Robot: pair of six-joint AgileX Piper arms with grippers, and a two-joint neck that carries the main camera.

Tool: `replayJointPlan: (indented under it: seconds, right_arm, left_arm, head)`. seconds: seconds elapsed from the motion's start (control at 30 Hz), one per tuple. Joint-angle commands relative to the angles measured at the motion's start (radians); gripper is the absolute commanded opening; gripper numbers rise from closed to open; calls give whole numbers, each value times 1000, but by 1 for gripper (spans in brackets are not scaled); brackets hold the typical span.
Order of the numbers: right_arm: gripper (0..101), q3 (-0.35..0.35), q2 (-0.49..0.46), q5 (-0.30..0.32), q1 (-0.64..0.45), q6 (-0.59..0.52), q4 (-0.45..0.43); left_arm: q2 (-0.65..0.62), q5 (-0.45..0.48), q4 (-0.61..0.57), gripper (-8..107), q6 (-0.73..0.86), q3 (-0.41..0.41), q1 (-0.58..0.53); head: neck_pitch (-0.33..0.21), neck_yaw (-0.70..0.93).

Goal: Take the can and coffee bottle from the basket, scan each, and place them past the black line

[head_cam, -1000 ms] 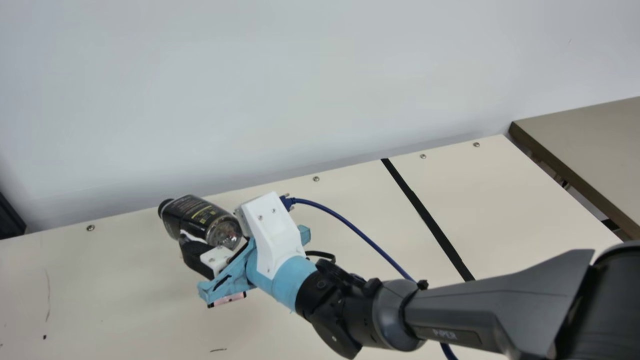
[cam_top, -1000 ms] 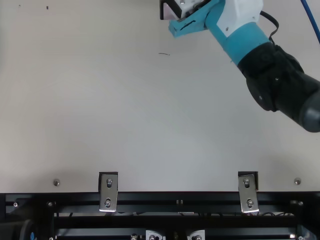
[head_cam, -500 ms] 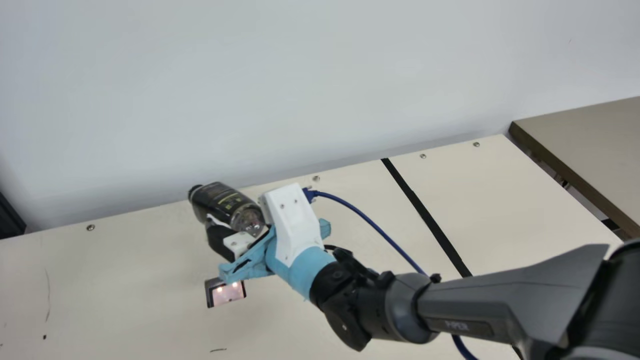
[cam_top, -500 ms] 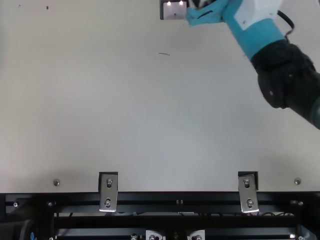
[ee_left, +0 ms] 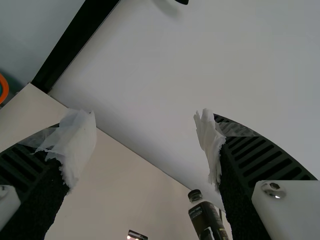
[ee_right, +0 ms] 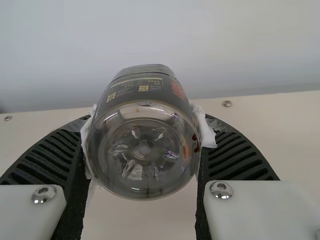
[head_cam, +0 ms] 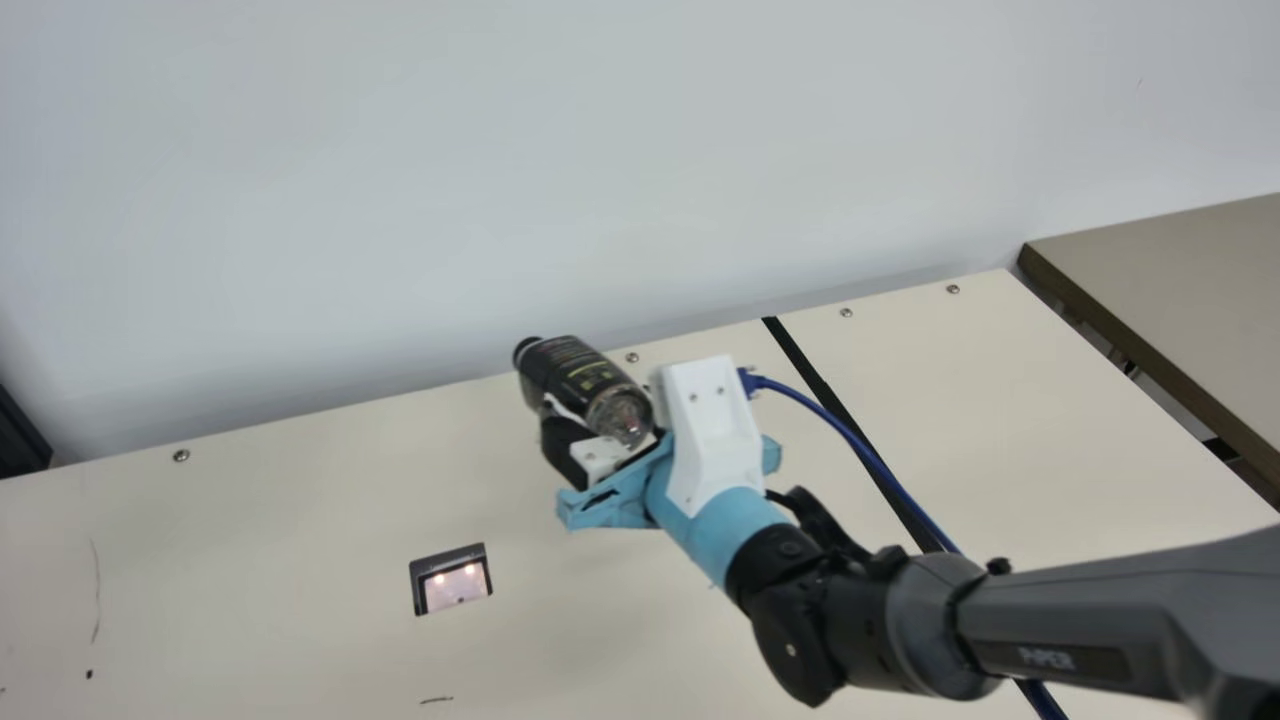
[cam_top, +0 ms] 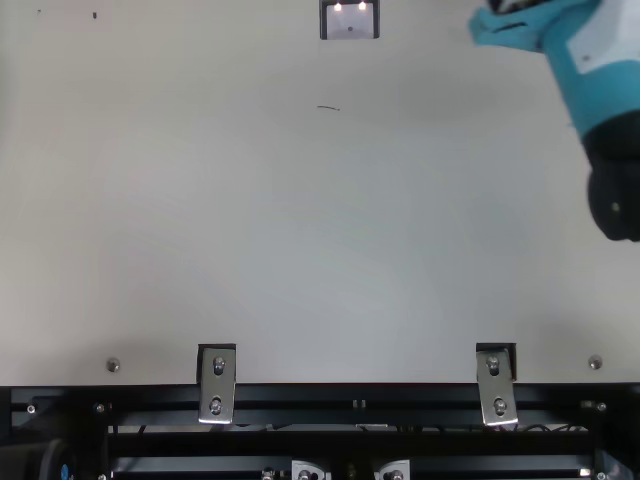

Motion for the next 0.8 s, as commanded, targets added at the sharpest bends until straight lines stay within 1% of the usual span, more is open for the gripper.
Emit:
replayJointPlan:
  seconds: [0.0, 0.27, 0.77]
  right_arm:
    - [0, 32, -13, -11, -27, -3, 0]
    - [0, 108, -70, -39, -122, -7, 24]
    - [0, 220, -153, -63, -290, 15, 1]
  left_arm:
    - [0, 0, 0, 90, 0, 0, 0]
    - [0, 0, 0, 90, 0, 0, 0]
    - [0, 0, 0, 90, 0, 0, 0]
  head:
    - [-19, -6]
    - [-20, -79]
    - [-22, -453]
